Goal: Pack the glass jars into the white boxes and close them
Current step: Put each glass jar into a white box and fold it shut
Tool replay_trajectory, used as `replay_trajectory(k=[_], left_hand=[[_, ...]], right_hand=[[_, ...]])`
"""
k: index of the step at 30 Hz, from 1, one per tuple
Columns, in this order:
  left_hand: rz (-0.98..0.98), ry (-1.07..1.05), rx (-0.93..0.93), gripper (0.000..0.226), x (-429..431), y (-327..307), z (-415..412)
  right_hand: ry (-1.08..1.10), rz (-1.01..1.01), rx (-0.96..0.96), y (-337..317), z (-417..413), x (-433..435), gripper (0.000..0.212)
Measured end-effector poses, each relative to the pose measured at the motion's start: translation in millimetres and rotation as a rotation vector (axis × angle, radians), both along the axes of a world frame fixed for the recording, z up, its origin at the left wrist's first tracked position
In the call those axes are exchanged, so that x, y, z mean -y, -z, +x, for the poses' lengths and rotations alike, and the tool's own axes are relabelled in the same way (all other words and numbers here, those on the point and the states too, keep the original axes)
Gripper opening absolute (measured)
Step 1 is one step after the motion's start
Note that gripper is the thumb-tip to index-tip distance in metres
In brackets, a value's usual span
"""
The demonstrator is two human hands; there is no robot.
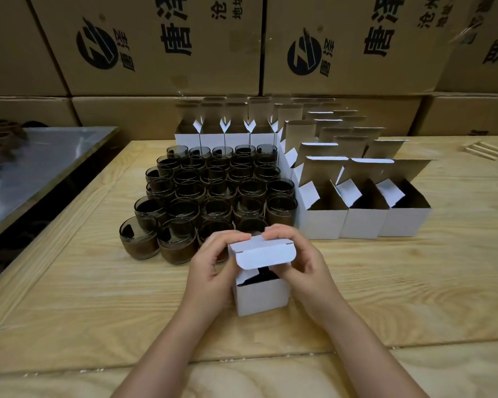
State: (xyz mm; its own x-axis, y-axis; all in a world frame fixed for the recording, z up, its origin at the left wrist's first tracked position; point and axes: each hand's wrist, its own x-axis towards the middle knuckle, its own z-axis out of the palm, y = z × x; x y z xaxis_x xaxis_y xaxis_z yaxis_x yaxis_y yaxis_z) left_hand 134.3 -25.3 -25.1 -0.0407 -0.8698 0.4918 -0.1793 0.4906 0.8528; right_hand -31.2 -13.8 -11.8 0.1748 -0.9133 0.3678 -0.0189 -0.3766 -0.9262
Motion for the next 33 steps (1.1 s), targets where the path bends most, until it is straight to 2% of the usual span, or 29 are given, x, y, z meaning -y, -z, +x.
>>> replay_trajectory(k=[3,5,10,12,14,18,24,28,30,33], left_hand=[[-0.002,-0.013,0.045,0.022,-0.4,2.8,0.4],[0.003,-0.003,0.058,0.029,-1.0,5.1,-0.1],[0.027,0.070,0.029,0.038,-1.3,8.5,3.0],[0.005,0.093,0.035,0.049,-2.0,7.5,4.1],[-0.007,0.096,0.061,0.052,-2.6,5.7,4.1],[-0.073,0.067,0.169,0.042,-2.7,6.2,4.2],[-0.098,0.078,0.200,0.044,-3.4,8.6,5.3],[-0.072,0.097,0.197,0.043,-8.8,3.3,3.2],[-0.239,-0.010,0.338,0.039,-13.8,1.6,0.6],[-0.614,-0.263,0.695,0.036,-22.5,3.5,-11.6]], right_hand=[[-0.105,0.018,-0.024,-0.7,-8.0,-3.8,0.049],[-0.102,0.037,-0.014,-1.8,-9.9,-5.4,0.053],[-0.060,0.044,-0.007,1.1,-8.9,-5.4,0.025],[-0.075,0.044,-0.036,2.9,-9.1,-6.2,0.019],[-0.082,0.049,-0.062,4.3,-9.7,-6.8,0.019],[-0.076,0.006,-0.056,5.7,-8.9,-6.8,0.019],[-0.091,-0.030,-0.035,5.2,-8.1,-6.0,0.009],[-0.077,0.002,-0.007,6.3,-8.9,-4.0,0.018],[-0.066,-0.009,-0.006,7.4,-9.4,-2.8,0.021],[-0.084,-0.008,-0.002,8.3,-14.3,-0.9,0.022]])
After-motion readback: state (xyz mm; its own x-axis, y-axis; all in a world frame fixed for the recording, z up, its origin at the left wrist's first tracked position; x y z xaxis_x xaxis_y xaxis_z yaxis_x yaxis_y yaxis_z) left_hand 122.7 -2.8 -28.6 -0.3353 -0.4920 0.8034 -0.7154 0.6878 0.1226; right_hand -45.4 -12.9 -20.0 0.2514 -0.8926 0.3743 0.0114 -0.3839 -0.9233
